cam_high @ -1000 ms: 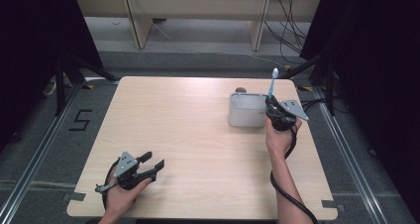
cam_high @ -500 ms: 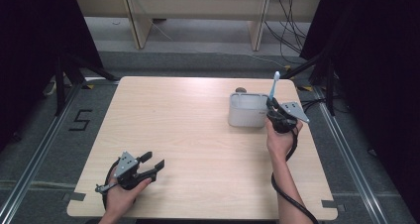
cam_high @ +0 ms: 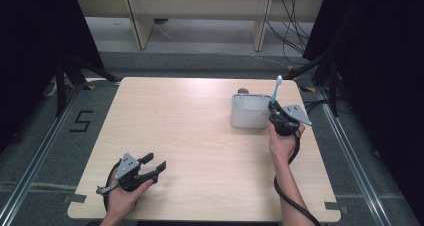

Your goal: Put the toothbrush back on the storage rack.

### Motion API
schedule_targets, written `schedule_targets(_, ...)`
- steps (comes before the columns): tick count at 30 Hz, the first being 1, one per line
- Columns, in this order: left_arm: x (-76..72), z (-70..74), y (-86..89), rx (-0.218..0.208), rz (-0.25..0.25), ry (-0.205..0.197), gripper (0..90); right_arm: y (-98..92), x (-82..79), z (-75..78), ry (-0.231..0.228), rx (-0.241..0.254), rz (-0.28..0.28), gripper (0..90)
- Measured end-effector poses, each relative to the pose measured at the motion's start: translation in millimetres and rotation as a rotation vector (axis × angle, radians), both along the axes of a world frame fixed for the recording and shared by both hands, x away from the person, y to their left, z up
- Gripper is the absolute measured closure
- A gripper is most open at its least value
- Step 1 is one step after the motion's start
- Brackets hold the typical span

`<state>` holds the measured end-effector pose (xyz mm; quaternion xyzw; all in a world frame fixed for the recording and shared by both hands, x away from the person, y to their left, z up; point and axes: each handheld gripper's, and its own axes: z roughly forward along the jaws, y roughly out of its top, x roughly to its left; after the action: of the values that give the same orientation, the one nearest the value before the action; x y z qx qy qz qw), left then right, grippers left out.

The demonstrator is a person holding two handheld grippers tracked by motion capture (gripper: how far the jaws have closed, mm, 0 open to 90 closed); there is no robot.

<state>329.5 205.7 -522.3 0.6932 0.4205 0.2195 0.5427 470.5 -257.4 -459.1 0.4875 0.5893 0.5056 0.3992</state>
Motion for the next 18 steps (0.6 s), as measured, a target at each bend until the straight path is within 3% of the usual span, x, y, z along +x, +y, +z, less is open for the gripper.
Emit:
schedule_targets(5, 0.0, 0.0, 0.1, -0.001, 0.001, 0.000, 37.2, 2.2, -1.3, -2.7, 0.017, 0.015, -0.002, 78.9)
schedule_targets(6, 0.0, 0.0, 0.1, -0.002, 0.001, 0.000, 37.2, 0.6, -0.2, -2.8, 0.014, -0.008, 0.008, 78.9)
schedule_targets(10, 0.0, 0.0, 0.1, -0.002, 0.001, 0.000, 37.2, 3.6, -1.4, -4.3, 0.027, 0.017, -0.006, 78.8)
schedule_targets(11, 0.0, 0.0, 0.2, -0.003, 0.001, 0.000, 37.2, 1.6, -0.1, -4.7, 0.017, -0.010, -0.001, 78.8)
schedule_targets(13, 0.0, -0.1, 0.3, -0.004, 0.001, -0.001, 37.2, 0.9, -0.5, -5.6, 0.023, -0.013, 0.001, 78.8)
schedule_targets(18, 0.0, -0.1, 0.2, -0.003, 0.001, -0.001, 37.2, 2.2, -1.4, -7.1, 0.029, 0.003, -0.002, 78.7)
